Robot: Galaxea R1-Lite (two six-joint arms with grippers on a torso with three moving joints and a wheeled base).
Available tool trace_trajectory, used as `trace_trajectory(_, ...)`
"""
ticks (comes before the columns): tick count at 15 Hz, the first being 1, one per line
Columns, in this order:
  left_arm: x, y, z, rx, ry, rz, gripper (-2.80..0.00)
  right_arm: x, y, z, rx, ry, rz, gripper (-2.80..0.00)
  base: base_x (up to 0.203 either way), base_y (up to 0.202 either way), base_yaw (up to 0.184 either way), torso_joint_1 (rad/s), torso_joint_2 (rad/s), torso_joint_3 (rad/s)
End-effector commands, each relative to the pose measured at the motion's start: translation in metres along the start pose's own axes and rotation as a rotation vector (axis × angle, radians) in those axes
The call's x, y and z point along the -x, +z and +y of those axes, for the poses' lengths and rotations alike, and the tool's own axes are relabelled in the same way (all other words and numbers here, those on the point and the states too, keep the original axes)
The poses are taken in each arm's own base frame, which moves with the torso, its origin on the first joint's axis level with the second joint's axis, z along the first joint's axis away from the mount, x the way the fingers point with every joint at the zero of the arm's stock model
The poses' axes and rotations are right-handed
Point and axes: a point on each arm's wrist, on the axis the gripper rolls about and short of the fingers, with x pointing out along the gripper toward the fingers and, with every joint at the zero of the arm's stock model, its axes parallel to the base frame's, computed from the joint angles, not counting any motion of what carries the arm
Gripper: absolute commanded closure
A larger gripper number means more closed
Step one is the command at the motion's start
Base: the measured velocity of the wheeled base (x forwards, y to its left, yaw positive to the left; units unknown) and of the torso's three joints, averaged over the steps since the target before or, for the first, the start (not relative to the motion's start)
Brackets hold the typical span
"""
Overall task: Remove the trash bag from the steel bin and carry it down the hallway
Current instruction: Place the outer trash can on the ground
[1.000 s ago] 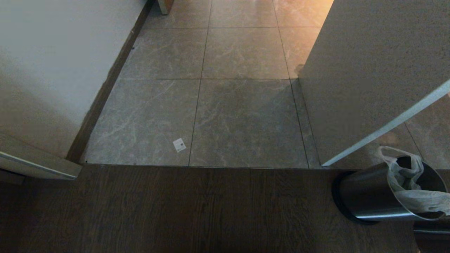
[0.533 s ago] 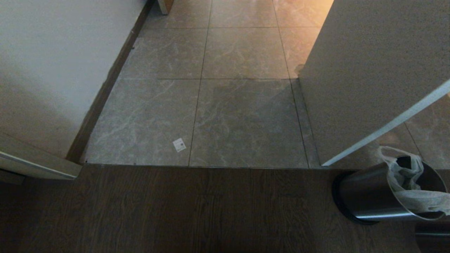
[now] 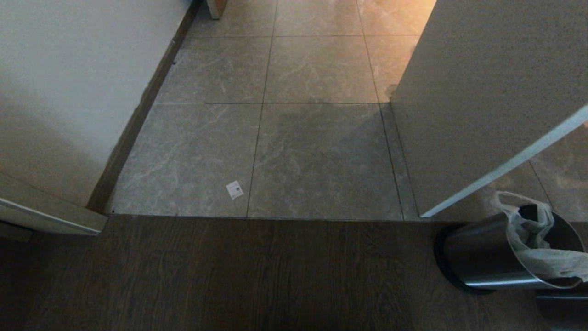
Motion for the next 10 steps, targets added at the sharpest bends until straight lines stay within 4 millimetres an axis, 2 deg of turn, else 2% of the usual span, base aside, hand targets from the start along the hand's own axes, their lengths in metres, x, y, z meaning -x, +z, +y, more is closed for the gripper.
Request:
trace_trajectory(1, 0.0, 0.0001, 0.0, 0.001, 0.0, -0.001, 0.0, -0.0018, -0.0005, 0.0005, -0.005, 0.004, -0.001, 0.0, 0.0, 0.0, 0.0, 0.0, 0.0, 0.0)
trace_trajectory(3, 0.0, 0.0001, 0.0, 0.001, 0.0, -0.001, 0.0, -0.0018, 0.0, 0.0002, 0.0, -0.002, -0.002, 0.0, 0.0, 0.0, 0.0, 0.0, 0.0, 0.0)
trace_trajectory(4, 0.0, 0.0001, 0.0, 0.001, 0.0, -0.001, 0.0, -0.0018, 0.0, 0.0002, 0.0, -0.002, -0.002, -2.8, 0.0, 0.0, 0.0, 0.0, 0.0, 0.0)
trace_trajectory(10, 0.0, 0.0001, 0.0, 0.001, 0.0, -0.001, 0.0, -0.0022, -0.0008, 0.0001, -0.002, -0.001, -0.001, -2.8, 0.0, 0.0, 0.0, 0.0, 0.0, 0.0)
